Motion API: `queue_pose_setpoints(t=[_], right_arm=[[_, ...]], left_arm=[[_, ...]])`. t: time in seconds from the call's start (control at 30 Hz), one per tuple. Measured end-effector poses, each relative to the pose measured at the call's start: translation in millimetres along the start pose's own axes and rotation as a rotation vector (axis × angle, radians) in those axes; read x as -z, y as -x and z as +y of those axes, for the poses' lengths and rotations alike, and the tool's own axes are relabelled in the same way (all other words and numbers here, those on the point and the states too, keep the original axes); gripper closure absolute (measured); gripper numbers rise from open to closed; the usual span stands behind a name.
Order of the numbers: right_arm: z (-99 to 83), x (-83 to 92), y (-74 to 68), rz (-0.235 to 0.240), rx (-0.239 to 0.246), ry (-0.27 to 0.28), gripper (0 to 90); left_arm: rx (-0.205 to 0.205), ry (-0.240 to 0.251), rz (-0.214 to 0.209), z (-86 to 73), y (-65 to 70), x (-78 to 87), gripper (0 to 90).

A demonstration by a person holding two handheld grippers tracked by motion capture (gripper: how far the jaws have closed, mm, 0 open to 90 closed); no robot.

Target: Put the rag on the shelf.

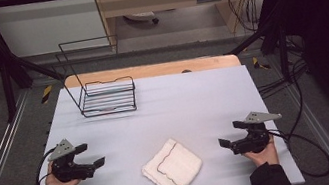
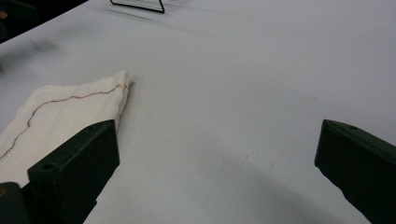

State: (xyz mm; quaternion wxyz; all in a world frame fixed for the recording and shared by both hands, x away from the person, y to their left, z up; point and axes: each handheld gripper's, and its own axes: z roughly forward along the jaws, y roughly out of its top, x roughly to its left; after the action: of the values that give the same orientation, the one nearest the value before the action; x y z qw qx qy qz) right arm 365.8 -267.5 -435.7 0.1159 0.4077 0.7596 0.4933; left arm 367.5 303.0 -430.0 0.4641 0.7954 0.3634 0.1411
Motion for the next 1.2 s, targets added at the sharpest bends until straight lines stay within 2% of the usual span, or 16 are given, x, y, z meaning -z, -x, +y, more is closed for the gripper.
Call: queue_pose_setpoints(t=[0.6,0.77,1.07,1.2], right_arm=[[0.2,0.1,-0.4,-0.004,0.003,-0.006,0.5],[0.2,-0.6,-0.2,-0.007,0.006,-0.009,0.5],[-0.1,-1.8,-0.7,-0.014,0.009,-0.015,0.5],[0.1,-1.9,-1.3,-0.015,0.008,-0.023,0.4]], left_arm=[[-0.001,-0.016,0.005,4.6,8.6,-5.4,8.3],[-0.015,-0.023,0.001,10.7,19.3,-12.7,8.7],[-0.011,-0.029,-0.020,24.8,37.1,-26.2,9.2],[-0.030,-0.057,-0.035,32.1,48.5,-37.5,9.4]])
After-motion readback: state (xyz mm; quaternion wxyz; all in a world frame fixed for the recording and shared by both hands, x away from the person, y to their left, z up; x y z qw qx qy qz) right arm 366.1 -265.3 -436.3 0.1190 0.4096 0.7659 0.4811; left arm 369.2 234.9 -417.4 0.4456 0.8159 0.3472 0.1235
